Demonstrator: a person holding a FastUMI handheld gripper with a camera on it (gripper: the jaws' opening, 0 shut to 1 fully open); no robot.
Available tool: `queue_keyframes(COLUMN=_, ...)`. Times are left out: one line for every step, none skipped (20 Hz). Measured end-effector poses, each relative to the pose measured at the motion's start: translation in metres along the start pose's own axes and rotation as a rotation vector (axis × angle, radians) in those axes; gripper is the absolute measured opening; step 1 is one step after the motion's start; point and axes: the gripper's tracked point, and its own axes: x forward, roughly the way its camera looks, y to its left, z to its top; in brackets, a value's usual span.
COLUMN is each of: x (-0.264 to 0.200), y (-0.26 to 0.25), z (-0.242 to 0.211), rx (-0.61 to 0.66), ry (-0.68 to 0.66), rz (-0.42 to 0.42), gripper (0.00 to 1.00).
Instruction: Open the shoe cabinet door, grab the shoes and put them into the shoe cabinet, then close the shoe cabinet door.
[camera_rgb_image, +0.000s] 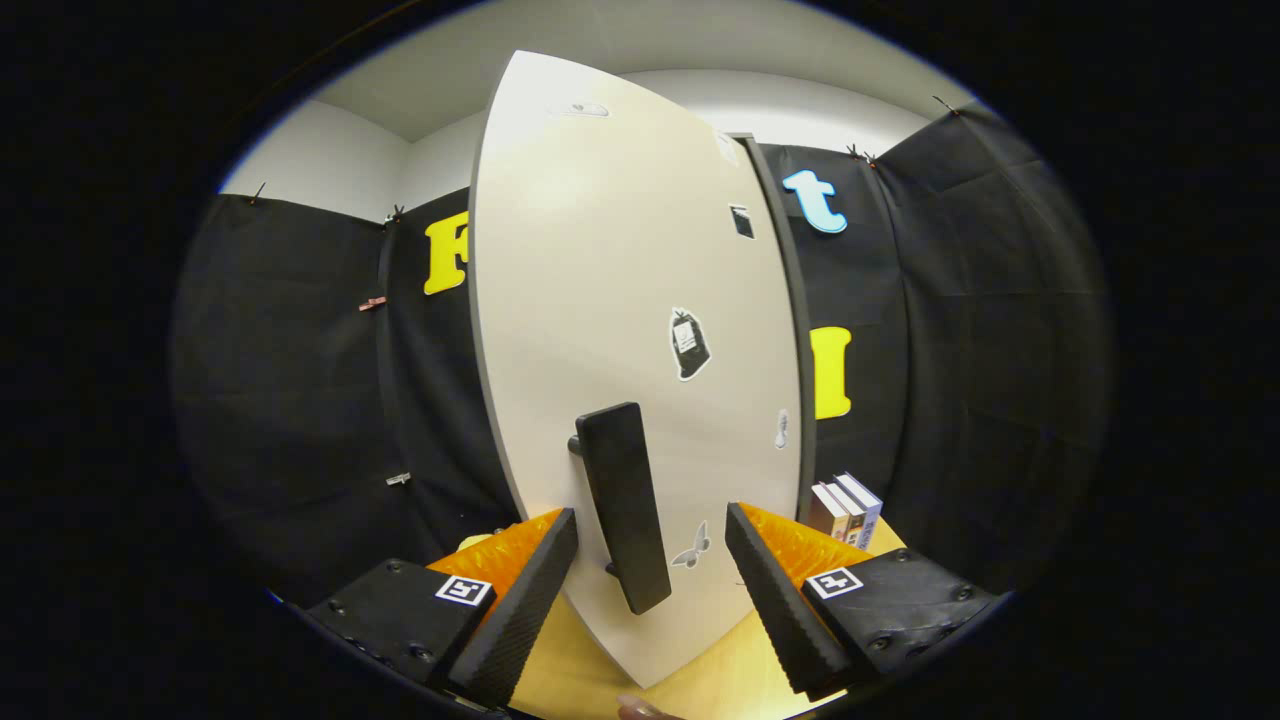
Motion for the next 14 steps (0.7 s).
queue_keyframes(x=0.006, y=0.01, z=-0.001, rx=-0.003, ry=0.0, rz=0.016, gripper=0.98)
queue_keyframes(x=0.011, y=0.021, z=-0.003, rx=-0.006, ry=-0.002, rz=0.029, gripper=0.98)
queue_keyframes(x=0.016, y=0.03, z=-0.004, rx=-0.009, ry=-0.002, rz=0.041, gripper=0.98)
queue_keyframes(x=0.02, y=0.038, z=-0.006, rx=-0.01, ry=0.0, rz=0.051, gripper=0.98)
queue_keyframes(x=0.024, y=0.046, z=-0.007, rx=-0.011, ry=0.002, rz=0.058, gripper=0.98)
queue_keyframes(x=0.028, y=0.052, z=-0.008, rx=-0.012, ry=0.002, rz=0.063, gripper=0.98)
queue_keyframes(x=0.032, y=0.057, z=-0.009, rx=-0.013, ry=0.002, rz=0.065, gripper=0.98)
queue_keyframes(x=0.035, y=0.062, z=-0.01, rx=-0.013, ry=-0.001, rz=0.066, gripper=0.98)
queue_keyframes(x=0.037, y=0.066, z=-0.009, rx=-0.013, ry=-0.005, rz=0.066, gripper=0.98)
queue_keyframes(x=0.039, y=0.07, z=-0.008, rx=-0.015, ry=-0.008, rz=0.065, gripper=0.98)
queue_keyframes(x=0.041, y=0.074, z=-0.009, rx=-0.016, ry=-0.01, rz=0.064, gripper=0.98)
queue_keyframes(x=0.043, y=0.077, z=-0.01, rx=-0.019, ry=-0.011, rz=0.061, gripper=0.98)
queue_keyframes(x=0.044, y=0.08, z=-0.01, rx=-0.021, ry=-0.012, rz=0.058, gripper=0.98)
queue_keyframes(x=0.045, y=0.084, z=-0.011, rx=-0.024, ry=-0.012, rz=0.054, gripper=0.98)
